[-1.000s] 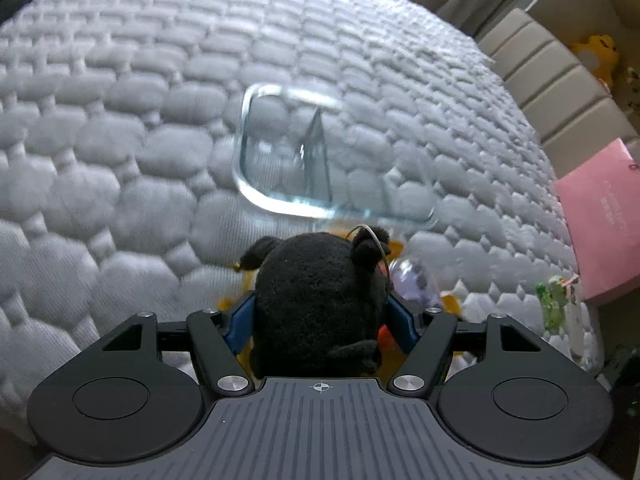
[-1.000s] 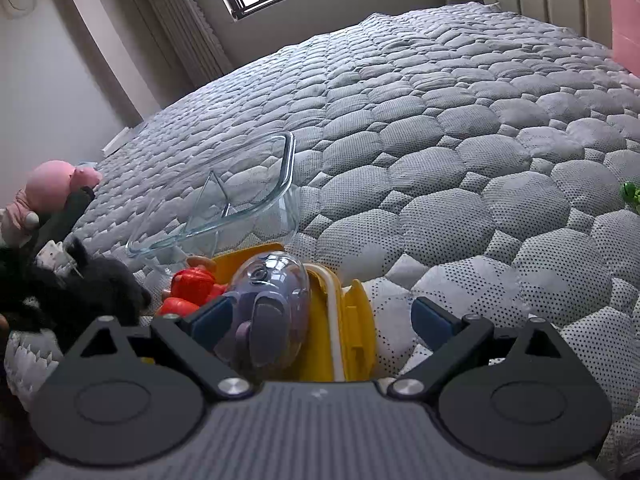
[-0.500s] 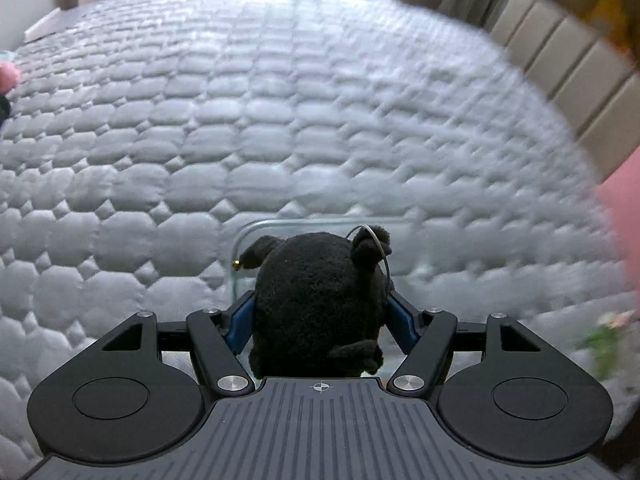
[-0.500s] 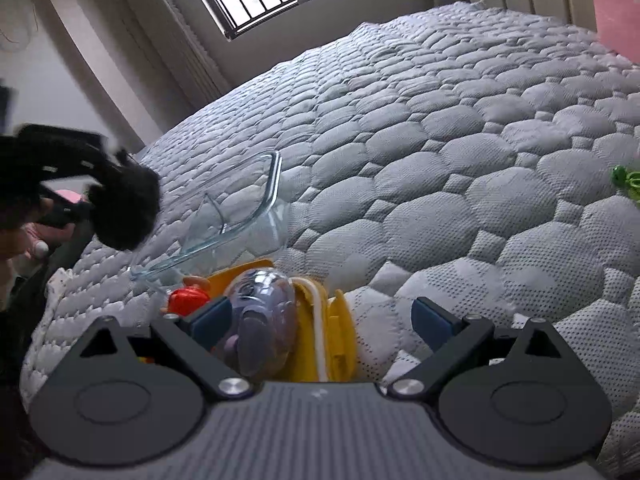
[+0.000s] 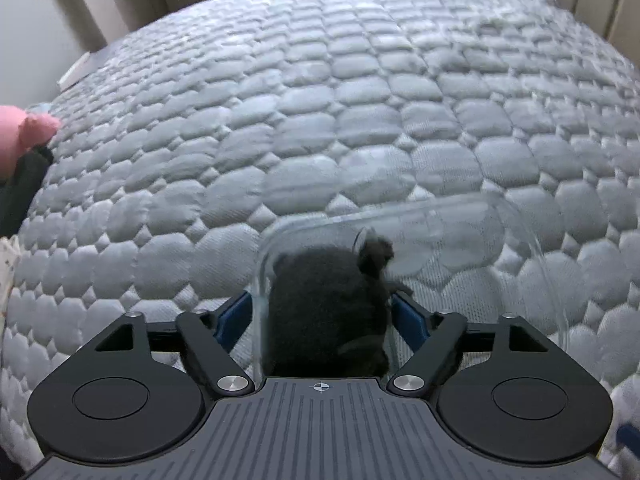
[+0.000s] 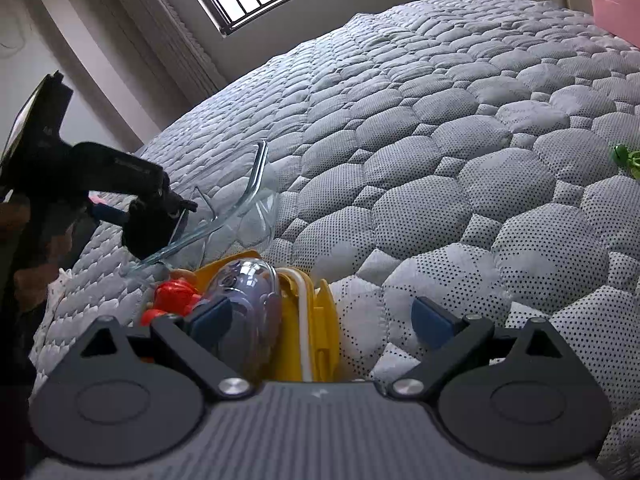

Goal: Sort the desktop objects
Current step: 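Lift the black plush with the left gripper toward the glass container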

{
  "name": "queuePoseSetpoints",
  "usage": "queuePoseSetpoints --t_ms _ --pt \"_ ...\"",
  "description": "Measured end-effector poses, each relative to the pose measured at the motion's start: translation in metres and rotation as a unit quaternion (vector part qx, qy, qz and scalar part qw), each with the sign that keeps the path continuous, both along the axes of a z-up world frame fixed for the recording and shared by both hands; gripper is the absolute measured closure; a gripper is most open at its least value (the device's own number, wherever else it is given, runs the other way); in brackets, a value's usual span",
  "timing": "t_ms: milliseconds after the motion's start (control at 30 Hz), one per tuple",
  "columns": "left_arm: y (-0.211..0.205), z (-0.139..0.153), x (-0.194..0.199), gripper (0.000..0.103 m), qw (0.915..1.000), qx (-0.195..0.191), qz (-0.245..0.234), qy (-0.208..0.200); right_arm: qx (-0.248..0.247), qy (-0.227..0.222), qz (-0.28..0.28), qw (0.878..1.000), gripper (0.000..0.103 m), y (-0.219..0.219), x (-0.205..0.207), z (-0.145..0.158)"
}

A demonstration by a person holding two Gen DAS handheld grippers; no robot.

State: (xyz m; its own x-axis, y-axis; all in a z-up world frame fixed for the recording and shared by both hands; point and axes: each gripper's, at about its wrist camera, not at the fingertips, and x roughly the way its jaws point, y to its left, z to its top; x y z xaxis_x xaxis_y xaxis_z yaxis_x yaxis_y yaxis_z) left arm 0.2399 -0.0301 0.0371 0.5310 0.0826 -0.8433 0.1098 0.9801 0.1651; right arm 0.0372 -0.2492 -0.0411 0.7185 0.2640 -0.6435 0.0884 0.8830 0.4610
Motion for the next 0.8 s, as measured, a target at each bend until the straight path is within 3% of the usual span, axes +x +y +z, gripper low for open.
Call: queuePoseSetpoints --t_ms 67,200,333,433,500,600,800 --pt "0.007 0.011 -0.006 0.010 0.9997 -0.018 0.007 -0.013 0.002 0.001 -0.003 1.000 0.006 -0.002 0.000 0.000" --pt "0.023 0.033 -0.018 0.010 0.9972 -0.068 0.018 -0.027 0.009 0.005 -0.010 1.000 0.005 -0.003 0.001 -0.003" --pt "0.037 0.041 -0.017 0.013 0.9853 -0.170 0.011 0.013 0.002 0.005 -0.007 1.000 0.005 0.002 0.001 -0.003" --pt "0.037 0.034 -0.009 0.015 0.9781 -0.205 0.010 0.035 0.000 0.003 0.000 1.000 0.005 0.005 0.001 -0.003" --pt "0.037 0.019 0.002 0.015 0.9699 -0.233 0.012 0.071 0.001 0.004 0.000 1.000 0.005 0.004 0.001 -0.003" --pt "0.038 -0.006 0.017 0.013 0.9629 -0.244 0.028 0.111 0.005 0.004 -0.001 1.000 0.005 0.002 0.000 -0.004" --pt "0.038 -0.010 0.013 0.010 0.9652 -0.244 0.025 0.090 0.000 0.004 -0.001 1.000 0.005 0.003 0.000 -0.004"
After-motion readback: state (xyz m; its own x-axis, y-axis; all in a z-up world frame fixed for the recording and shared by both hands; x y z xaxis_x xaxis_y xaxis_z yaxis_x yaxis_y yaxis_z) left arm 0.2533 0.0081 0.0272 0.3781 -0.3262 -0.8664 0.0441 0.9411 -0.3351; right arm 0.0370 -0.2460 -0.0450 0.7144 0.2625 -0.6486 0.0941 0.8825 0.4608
